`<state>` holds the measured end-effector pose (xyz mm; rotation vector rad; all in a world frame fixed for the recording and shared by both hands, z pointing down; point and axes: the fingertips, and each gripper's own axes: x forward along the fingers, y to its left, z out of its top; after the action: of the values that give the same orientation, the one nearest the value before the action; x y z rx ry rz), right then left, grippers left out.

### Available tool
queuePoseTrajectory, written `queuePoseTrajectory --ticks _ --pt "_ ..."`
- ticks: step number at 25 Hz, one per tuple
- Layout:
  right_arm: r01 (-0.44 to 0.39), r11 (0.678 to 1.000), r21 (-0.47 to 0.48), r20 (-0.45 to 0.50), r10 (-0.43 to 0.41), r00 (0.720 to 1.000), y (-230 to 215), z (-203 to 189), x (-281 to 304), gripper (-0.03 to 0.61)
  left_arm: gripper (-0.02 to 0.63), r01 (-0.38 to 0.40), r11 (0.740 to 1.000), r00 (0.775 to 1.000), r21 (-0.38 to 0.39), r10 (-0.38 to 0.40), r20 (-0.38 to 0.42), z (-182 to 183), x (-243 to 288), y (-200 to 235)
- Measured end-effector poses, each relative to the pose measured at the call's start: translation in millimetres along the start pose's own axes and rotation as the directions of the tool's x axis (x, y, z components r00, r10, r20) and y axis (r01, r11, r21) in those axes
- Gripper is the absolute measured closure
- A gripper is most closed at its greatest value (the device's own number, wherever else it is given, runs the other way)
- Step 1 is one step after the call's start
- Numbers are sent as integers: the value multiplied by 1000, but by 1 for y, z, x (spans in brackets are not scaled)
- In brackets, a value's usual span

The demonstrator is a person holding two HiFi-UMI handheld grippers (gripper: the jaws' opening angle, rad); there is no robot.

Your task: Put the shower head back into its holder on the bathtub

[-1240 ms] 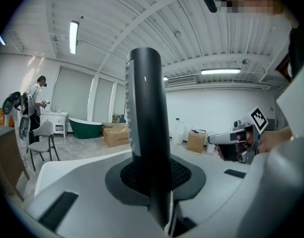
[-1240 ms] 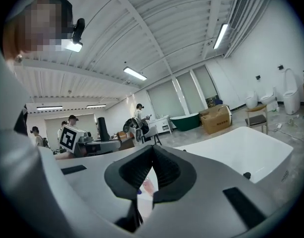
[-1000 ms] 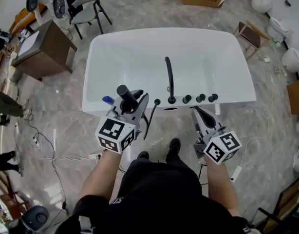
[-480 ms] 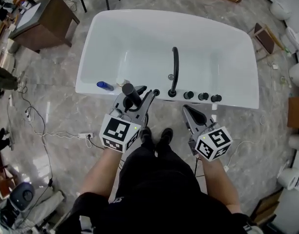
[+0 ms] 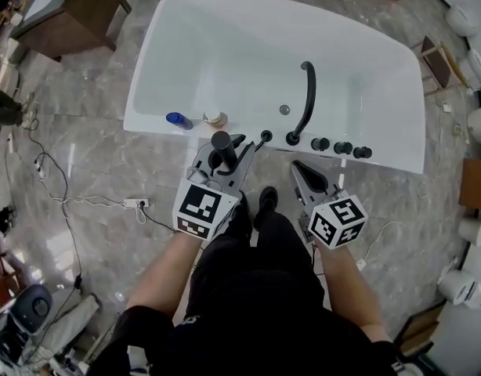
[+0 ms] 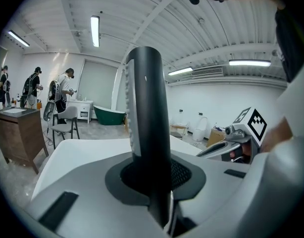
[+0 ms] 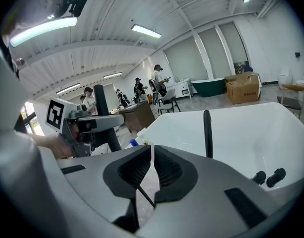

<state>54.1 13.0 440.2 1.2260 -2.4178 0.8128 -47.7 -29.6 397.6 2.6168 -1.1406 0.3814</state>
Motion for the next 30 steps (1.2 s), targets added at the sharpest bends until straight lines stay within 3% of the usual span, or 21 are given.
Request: queuePoseTrajectory --ticks 4,8,13,18,30 --pt "-1 1000 6 -21 1 1000 1 -7 11 537 535 5 1000 1000 -5 -5 -6 -8 5 7" --pt "-14 1000 -1 -44 14 999 -7 -21 25 525 535 18 998 1000 -60 -19 -13 -23 16 7" --pt "-16 998 55 -61 19 998 -18 -47 57 506 535 20 997 999 -79 -23 -34 -47 38 21" --pt "-10 995 98 -117 21 993 -36 -94 96 498 535 15 995 997 -94 -23 -79 -86 59 32" --pt "91 968 235 -213 -40 976 -93 -209 204 412 535 13 994 990 -107 -28 -138 -170 109 59"
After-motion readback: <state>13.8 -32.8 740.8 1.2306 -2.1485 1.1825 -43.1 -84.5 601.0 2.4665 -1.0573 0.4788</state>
